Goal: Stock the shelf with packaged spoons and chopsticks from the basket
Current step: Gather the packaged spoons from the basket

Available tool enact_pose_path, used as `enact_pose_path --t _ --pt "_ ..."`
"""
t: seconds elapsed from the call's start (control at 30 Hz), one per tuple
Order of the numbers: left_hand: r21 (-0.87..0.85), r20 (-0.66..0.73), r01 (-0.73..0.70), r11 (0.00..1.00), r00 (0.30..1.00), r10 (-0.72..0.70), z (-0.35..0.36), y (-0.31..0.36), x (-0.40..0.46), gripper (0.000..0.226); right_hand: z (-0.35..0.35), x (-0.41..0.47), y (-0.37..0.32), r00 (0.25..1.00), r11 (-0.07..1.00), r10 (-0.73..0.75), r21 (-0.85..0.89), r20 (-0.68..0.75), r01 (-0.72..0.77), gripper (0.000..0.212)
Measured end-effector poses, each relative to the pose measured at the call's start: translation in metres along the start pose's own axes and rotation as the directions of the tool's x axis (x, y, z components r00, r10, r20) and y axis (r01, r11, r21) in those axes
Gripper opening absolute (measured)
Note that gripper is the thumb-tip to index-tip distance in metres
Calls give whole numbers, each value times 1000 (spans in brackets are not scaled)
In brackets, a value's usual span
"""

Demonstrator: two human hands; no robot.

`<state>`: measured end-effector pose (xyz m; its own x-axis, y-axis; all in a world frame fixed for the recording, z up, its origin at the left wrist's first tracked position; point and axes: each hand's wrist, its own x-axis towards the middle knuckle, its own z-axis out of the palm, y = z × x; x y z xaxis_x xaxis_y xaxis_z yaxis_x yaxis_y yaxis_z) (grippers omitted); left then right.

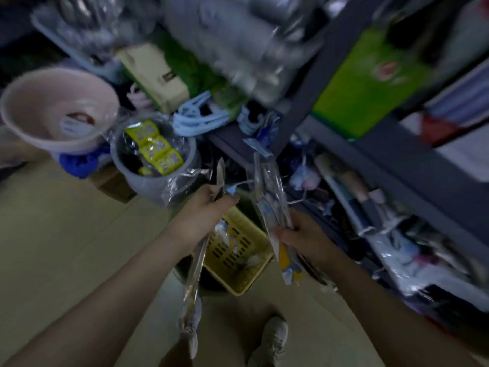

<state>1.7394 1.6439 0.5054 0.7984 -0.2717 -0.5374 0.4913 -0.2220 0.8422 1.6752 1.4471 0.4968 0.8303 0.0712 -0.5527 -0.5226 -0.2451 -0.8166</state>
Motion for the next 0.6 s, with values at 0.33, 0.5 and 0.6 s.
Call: enact_pose_path --t 0.33,0.5,0.6 --pt "-206 358 -333 920 849 388 123 211 -107 15 -107 -190 -143 807 915 -340 28 -484 402 7" --pt "-331 364 -372 867 798 481 184 292 -138 14 -177 -248 -181 658 865 -312 82 -685 495 15" --pt "-394 336 -354 848 803 492 218 331 -142 27 -227 -263 -196 592 860 -291 65 -751 506 19"
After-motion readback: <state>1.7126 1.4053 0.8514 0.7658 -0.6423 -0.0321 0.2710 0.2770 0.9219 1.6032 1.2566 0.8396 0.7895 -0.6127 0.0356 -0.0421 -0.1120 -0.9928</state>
